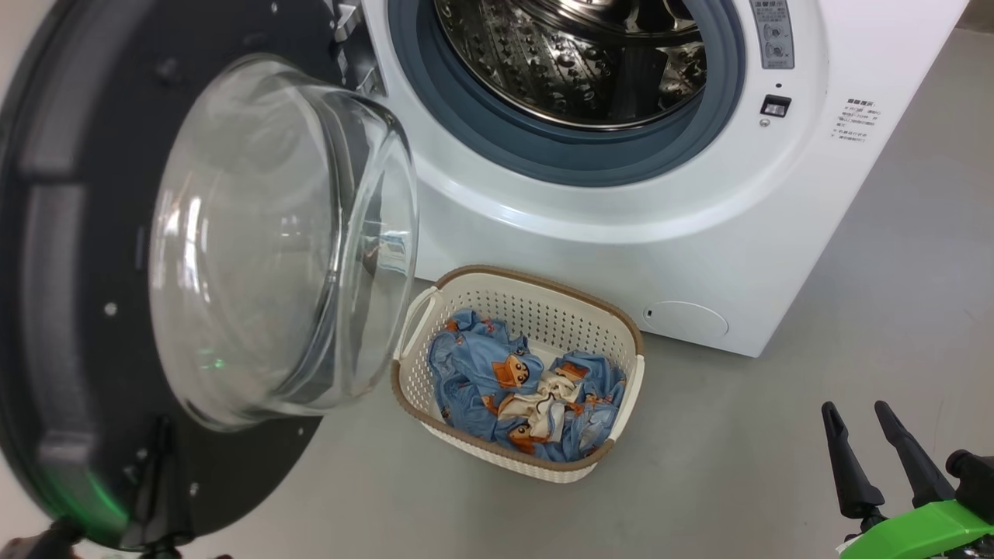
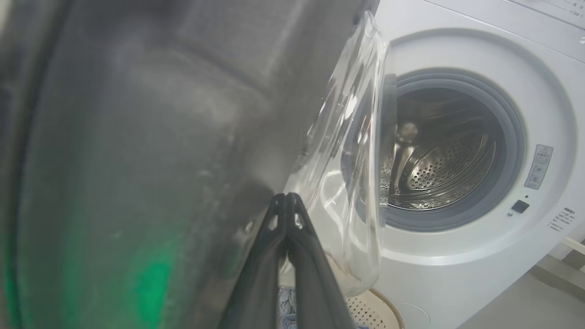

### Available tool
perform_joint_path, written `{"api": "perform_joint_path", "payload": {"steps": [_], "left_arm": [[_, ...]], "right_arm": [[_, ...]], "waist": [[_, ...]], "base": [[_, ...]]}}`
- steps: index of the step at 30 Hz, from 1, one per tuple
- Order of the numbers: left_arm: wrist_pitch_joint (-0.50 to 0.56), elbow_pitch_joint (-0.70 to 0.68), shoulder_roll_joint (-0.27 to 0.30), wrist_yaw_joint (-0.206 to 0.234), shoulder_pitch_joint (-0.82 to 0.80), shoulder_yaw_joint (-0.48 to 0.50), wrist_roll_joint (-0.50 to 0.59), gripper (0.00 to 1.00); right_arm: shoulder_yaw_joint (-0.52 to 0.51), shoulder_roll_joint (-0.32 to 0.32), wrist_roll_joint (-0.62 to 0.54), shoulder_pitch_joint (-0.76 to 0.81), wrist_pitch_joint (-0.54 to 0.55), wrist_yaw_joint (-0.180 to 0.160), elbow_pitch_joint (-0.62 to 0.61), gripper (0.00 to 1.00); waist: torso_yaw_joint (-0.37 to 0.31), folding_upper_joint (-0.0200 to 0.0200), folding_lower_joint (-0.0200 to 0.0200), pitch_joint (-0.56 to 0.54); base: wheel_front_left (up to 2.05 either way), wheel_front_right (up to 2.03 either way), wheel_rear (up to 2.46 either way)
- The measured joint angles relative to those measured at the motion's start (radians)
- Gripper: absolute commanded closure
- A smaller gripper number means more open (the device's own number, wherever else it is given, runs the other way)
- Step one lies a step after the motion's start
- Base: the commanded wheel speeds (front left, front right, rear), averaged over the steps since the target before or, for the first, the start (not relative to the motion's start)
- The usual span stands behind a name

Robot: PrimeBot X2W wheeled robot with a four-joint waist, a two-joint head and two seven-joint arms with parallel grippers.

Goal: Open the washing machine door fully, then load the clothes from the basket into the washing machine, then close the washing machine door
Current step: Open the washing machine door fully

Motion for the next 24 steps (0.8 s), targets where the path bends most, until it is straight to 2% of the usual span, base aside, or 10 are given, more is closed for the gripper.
{"api": "perform_joint_path", "payload": {"steps": [7,15,24], "left_arm": [[0.000,0.029,-0.001,-0.002,-0.023,0.087,0.010,1.00],[-0.001,0.108,-0.001,-0.022,-0.089,0.185,0.022,1.00],[-0.003,0.238,0.042,-0.037,-0.195,0.310,0.054,1.00]], "right_arm": [[0.003,0.000,0.000,0.000,0.000,0.000,0.000,0.00],[0.003,-0.002,0.000,-0.001,0.000,0.000,-0.001,0.00],[0.012,-0.012,0.000,-0.011,0.000,0.000,-0.002,0.00]], "waist": [[-0.003,0.0001,0.0000,0.006],[-0.005,0.0000,0.0000,0.018],[-0.015,0.0001,0.0000,0.030]], "base": [[0.00,0.00,0.00],[0.00,0.00,0.00],[0.00,0.00,0.00]]}}
